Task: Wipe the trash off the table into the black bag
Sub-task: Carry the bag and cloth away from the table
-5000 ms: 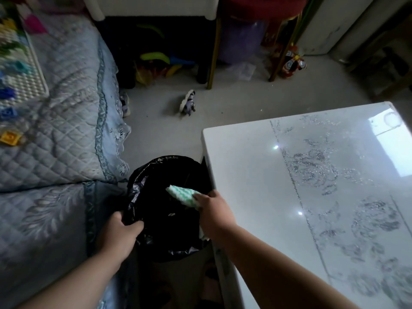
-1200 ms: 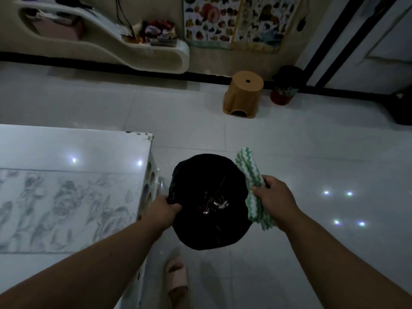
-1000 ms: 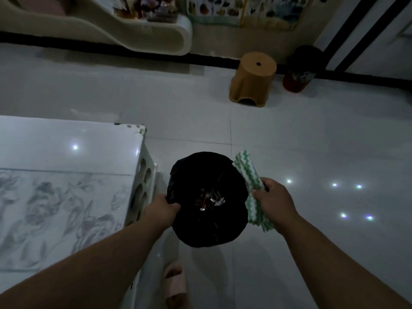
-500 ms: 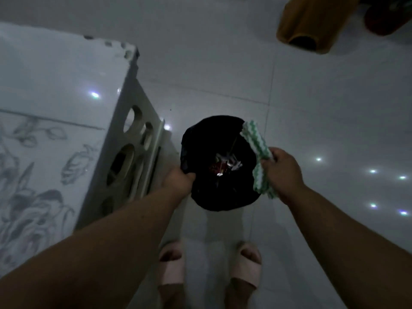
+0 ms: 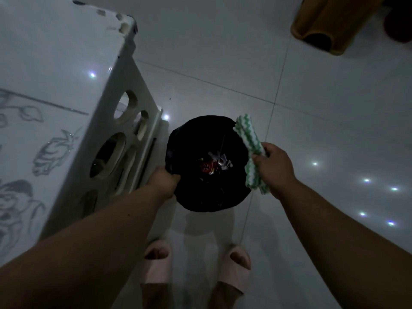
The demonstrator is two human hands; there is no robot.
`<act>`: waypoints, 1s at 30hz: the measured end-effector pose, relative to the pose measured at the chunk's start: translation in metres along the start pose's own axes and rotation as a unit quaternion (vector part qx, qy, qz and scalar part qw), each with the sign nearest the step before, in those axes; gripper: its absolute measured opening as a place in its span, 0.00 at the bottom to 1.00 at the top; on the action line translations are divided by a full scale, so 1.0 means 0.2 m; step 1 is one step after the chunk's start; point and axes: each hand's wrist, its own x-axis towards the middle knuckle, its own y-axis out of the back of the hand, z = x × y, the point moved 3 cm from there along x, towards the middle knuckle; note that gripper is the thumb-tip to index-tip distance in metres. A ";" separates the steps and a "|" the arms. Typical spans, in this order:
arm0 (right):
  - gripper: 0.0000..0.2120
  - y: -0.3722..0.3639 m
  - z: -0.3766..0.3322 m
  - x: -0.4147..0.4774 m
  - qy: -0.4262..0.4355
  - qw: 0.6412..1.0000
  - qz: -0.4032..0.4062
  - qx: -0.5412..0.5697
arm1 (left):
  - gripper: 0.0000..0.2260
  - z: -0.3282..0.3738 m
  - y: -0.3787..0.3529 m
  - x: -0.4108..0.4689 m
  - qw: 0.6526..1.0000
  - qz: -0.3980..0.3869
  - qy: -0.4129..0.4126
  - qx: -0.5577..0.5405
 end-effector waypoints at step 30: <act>0.18 -0.40 -1.58 -0.60 0.195 0.968 -0.141 -0.077 | 0.30 0.21 1.12 -1.02 0.921 0.201 -0.249 0.221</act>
